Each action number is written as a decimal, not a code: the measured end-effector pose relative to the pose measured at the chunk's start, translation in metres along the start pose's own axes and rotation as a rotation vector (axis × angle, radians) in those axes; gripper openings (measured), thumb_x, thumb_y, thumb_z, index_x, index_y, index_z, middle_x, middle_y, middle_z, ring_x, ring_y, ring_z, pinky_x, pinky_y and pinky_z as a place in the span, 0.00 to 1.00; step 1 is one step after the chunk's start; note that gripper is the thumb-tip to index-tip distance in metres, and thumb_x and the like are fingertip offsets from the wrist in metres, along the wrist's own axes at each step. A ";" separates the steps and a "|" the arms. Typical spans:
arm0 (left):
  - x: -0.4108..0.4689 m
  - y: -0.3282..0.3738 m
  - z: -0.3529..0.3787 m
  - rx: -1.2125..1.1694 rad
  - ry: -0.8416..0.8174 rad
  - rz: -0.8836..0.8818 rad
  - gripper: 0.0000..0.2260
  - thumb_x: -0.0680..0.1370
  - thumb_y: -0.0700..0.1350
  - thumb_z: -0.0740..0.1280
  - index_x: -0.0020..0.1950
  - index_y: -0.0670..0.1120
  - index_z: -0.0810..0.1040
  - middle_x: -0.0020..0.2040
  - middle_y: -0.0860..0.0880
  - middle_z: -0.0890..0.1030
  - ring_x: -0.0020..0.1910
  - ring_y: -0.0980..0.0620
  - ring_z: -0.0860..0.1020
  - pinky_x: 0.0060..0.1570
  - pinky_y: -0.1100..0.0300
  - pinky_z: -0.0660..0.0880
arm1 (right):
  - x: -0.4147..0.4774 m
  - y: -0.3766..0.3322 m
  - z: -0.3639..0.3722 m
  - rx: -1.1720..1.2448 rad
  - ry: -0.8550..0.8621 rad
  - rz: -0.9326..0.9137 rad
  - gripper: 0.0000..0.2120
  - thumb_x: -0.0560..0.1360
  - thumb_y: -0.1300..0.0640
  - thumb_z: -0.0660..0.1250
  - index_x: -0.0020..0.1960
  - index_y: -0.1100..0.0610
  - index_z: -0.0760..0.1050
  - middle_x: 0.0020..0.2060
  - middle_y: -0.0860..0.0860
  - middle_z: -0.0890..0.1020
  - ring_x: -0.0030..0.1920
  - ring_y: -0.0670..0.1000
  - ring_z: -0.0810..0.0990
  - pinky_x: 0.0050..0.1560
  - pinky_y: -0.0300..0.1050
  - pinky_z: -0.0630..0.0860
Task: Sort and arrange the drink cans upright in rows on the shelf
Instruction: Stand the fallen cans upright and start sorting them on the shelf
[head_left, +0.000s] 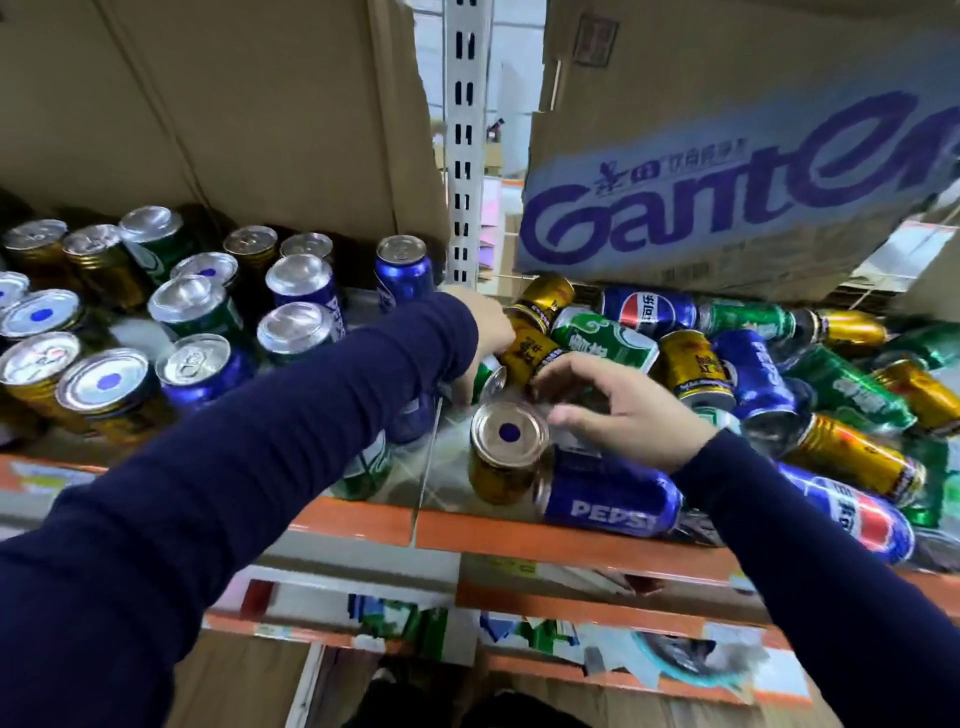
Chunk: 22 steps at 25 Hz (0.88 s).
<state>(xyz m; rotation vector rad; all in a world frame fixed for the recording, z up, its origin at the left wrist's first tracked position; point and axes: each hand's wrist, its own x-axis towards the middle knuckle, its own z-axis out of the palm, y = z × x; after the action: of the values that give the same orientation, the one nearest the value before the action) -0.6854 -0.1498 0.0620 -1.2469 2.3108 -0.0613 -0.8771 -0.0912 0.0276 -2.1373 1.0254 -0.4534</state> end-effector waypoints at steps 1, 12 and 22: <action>-0.004 -0.006 -0.002 -0.009 0.016 -0.008 0.26 0.65 0.59 0.74 0.58 0.47 0.74 0.51 0.47 0.78 0.50 0.45 0.77 0.48 0.54 0.75 | 0.005 0.006 -0.007 -0.109 0.102 -0.016 0.11 0.74 0.49 0.69 0.54 0.50 0.75 0.49 0.45 0.80 0.50 0.44 0.77 0.55 0.44 0.74; -0.026 -0.083 0.001 -0.572 0.044 -0.223 0.29 0.67 0.63 0.71 0.59 0.45 0.73 0.52 0.49 0.78 0.49 0.49 0.76 0.48 0.58 0.72 | 0.058 0.021 0.002 -0.417 0.184 0.229 0.31 0.66 0.45 0.75 0.63 0.51 0.65 0.53 0.54 0.78 0.51 0.53 0.76 0.47 0.42 0.70; 0.049 -0.062 -0.024 -0.476 0.220 -0.107 0.21 0.78 0.56 0.62 0.61 0.41 0.76 0.57 0.43 0.79 0.53 0.45 0.76 0.50 0.59 0.71 | 0.062 0.007 -0.012 -0.215 0.145 0.140 0.22 0.66 0.45 0.75 0.53 0.55 0.75 0.47 0.47 0.78 0.47 0.47 0.75 0.46 0.41 0.72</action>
<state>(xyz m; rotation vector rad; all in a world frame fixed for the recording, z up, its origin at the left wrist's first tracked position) -0.6707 -0.2288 0.0795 -1.6664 2.5342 0.3517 -0.8494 -0.1479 0.0311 -2.2253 1.3499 -0.4533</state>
